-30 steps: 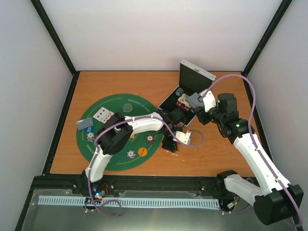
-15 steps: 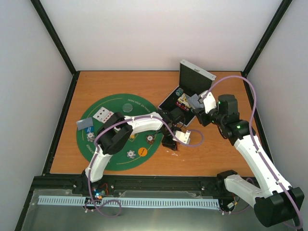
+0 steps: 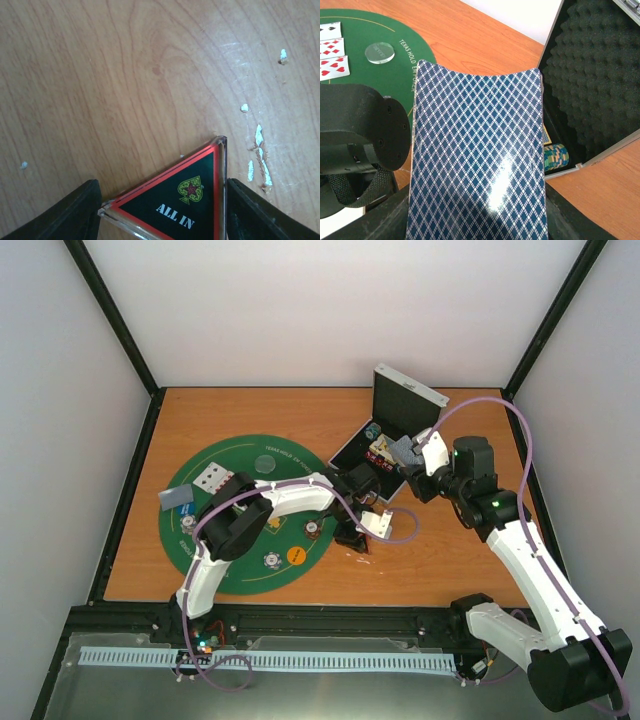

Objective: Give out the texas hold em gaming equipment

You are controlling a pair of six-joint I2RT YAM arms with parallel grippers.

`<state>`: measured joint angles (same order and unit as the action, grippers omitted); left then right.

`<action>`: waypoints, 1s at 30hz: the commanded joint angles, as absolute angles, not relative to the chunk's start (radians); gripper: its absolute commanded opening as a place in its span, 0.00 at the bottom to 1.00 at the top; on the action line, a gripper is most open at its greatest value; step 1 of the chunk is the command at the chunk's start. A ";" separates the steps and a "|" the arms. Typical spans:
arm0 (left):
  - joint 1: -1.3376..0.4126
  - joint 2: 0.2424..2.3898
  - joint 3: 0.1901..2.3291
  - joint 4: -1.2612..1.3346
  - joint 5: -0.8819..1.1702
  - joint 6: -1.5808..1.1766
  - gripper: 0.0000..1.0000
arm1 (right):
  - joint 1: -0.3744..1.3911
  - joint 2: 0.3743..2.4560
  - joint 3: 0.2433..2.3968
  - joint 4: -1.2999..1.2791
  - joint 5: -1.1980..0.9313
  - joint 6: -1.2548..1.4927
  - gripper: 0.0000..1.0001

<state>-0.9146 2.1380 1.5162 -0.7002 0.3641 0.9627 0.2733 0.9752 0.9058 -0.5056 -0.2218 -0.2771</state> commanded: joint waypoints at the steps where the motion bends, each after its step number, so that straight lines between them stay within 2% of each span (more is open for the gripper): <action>1: -0.899 2.155 1.479 -0.741 0.355 0.975 0.54 | 0.264 0.970 0.903 -0.494 -0.230 -0.285 0.53; 8: -0.898 2.087 1.512 -0.739 0.393 0.909 0.45 | 0.265 0.958 0.902 -0.497 -0.226 -0.284 0.53; 14: -0.886 2.014 1.620 -0.839 0.480 0.837 0.44 | 0.265 0.949 0.895 -0.487 -0.176 -0.268 0.53; 20: -0.843 1.902 1.595 -0.928 0.481 0.778 0.44 | 0.264 0.928 0.894 -0.487 -0.109 -0.261 0.53; 25: -0.671 1.813 1.562 -0.995 0.457 0.645 0.44 | 0.265 0.913 0.889 -0.483 -0.145 -0.262 0.53; 30: -0.423 1.622 1.378 -0.980 0.436 0.590 0.44 | 0.265 0.917 0.891 -0.475 -0.186 -0.252 0.53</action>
